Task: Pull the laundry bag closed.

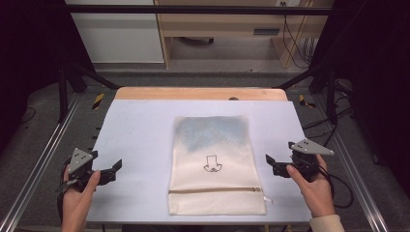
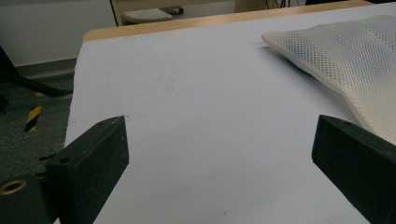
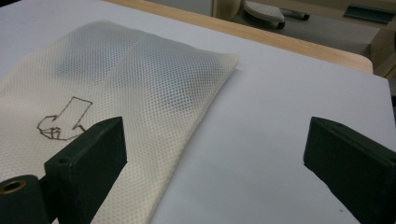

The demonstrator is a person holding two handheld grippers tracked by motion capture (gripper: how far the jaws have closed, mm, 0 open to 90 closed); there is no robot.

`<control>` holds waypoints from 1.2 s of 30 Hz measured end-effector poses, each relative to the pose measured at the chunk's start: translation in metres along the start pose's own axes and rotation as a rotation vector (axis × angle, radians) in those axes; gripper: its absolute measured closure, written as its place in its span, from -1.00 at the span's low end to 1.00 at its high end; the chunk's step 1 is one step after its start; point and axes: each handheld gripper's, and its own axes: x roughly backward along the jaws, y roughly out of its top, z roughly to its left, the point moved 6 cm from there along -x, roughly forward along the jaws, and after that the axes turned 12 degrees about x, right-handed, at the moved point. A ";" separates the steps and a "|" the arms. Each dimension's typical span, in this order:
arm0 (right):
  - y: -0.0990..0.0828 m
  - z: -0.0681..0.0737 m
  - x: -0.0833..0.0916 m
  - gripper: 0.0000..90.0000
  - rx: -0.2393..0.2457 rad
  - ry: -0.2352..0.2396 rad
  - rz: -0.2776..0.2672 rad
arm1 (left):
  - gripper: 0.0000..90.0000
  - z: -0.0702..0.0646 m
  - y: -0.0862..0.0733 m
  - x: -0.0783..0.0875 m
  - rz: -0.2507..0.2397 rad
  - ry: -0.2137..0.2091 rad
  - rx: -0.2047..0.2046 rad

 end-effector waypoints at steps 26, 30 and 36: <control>-0.069 -0.010 -0.013 -0.86 -0.068 -0.057 0.067 | -0.92 0.024 -0.011 -0.020 0.036 0.015 -0.046; -0.073 -0.010 -0.016 -0.84 -0.070 -0.091 0.044 | -0.92 0.028 -0.013 -0.024 0.047 0.027 -0.075; -0.083 -0.012 -0.017 -0.84 -0.080 -0.095 0.043 | -0.91 0.032 -0.020 -0.031 0.075 0.035 -0.088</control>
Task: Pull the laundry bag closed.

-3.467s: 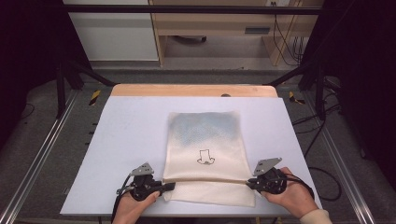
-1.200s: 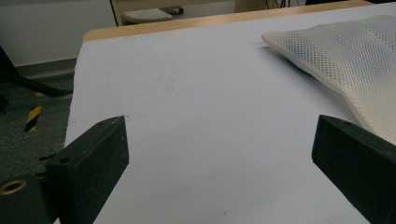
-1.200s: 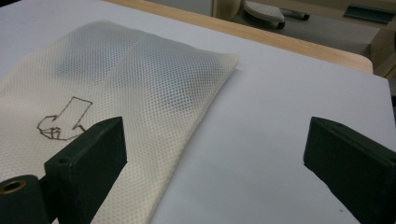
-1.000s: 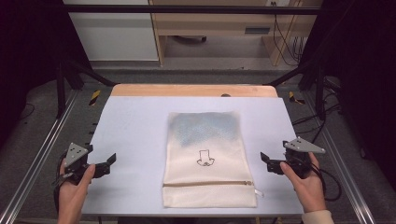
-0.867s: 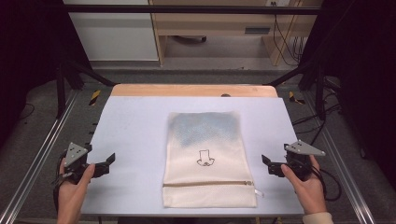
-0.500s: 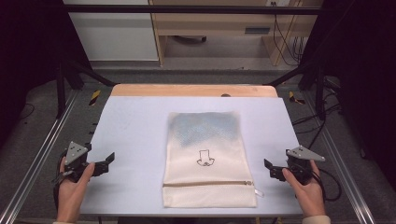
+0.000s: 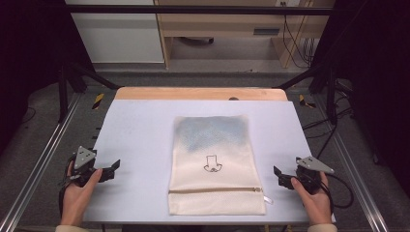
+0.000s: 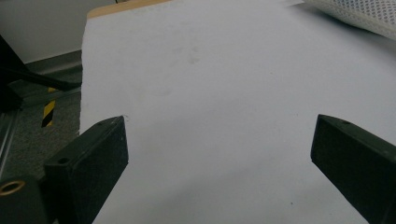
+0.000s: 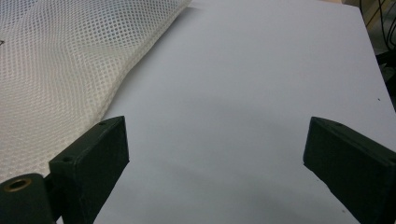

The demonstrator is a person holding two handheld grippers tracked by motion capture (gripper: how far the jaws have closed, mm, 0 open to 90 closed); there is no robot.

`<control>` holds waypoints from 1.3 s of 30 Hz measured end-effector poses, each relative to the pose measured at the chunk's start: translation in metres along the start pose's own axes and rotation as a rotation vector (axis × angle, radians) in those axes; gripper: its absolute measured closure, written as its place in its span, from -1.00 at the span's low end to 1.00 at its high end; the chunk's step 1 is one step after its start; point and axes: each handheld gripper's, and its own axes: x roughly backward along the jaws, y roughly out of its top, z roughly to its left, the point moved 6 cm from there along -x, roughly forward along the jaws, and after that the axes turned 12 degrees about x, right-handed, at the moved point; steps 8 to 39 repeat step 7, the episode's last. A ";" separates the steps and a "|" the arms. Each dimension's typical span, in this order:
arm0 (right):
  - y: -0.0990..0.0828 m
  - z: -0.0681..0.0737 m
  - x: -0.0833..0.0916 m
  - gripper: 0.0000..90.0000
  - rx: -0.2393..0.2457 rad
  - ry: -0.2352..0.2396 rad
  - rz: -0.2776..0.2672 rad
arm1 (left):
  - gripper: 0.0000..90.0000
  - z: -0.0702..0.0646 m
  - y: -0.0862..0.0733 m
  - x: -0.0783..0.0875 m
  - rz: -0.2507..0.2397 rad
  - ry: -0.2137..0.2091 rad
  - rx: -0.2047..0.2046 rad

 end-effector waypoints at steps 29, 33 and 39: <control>-0.003 -0.004 0.001 -0.83 -0.002 -0.033 -0.019 | -0.91 -0.015 -0.001 -0.007 0.009 -0.026 -0.057; -0.003 -0.004 0.001 -0.83 -0.002 -0.033 -0.019 | -0.91 -0.015 -0.001 -0.007 0.009 -0.026 -0.057; -0.003 -0.004 0.001 -0.83 -0.002 -0.033 -0.019 | -0.91 -0.015 -0.001 -0.007 0.009 -0.026 -0.057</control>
